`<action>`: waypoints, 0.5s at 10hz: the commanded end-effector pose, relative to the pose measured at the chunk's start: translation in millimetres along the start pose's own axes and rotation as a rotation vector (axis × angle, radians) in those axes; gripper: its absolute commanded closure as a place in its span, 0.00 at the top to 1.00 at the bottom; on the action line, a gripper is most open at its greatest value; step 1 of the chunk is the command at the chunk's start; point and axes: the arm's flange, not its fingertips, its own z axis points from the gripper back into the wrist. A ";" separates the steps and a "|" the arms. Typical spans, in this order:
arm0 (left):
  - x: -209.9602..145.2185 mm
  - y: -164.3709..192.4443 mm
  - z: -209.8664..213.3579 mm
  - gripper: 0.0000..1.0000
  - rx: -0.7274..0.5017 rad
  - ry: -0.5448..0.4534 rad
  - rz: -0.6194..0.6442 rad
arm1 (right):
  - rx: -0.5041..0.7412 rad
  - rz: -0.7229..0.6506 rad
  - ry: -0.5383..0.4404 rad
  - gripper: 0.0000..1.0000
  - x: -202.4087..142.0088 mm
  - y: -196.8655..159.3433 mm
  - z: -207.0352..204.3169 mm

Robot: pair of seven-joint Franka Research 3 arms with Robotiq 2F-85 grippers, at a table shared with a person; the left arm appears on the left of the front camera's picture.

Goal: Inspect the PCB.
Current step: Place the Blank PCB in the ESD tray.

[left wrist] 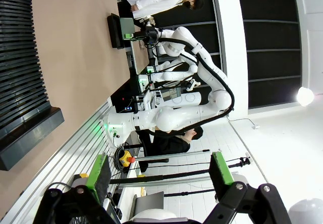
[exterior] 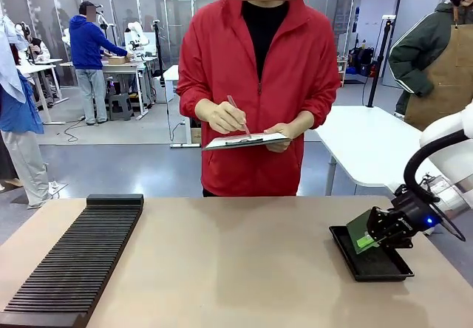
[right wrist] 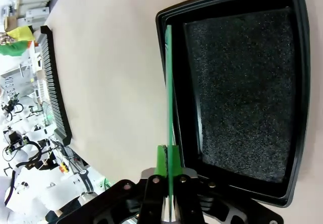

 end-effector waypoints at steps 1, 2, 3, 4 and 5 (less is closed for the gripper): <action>0.1 -3.3 2.0 1.00 -0.009 0.011 -0.002 | -0.051 -0.030 0.038 0.03 11.5 7.7 -8.9; 0.1 -3.3 2.0 1.00 -0.009 0.011 -0.002 | -0.093 -0.033 0.048 0.03 13.6 7.0 -14.7; 0.1 -3.3 2.0 1.00 -0.009 0.011 -0.002 | -0.111 -0.033 0.052 0.03 15.0 6.3 -17.2; 0.1 -3.3 2.0 1.00 -0.009 0.011 -0.002 | -0.110 -0.032 0.054 0.03 15.7 6.7 -17.7; 0.1 -3.3 2.0 1.00 -0.009 0.011 -0.002 | -0.112 -0.036 0.057 0.03 16.4 6.6 -19.3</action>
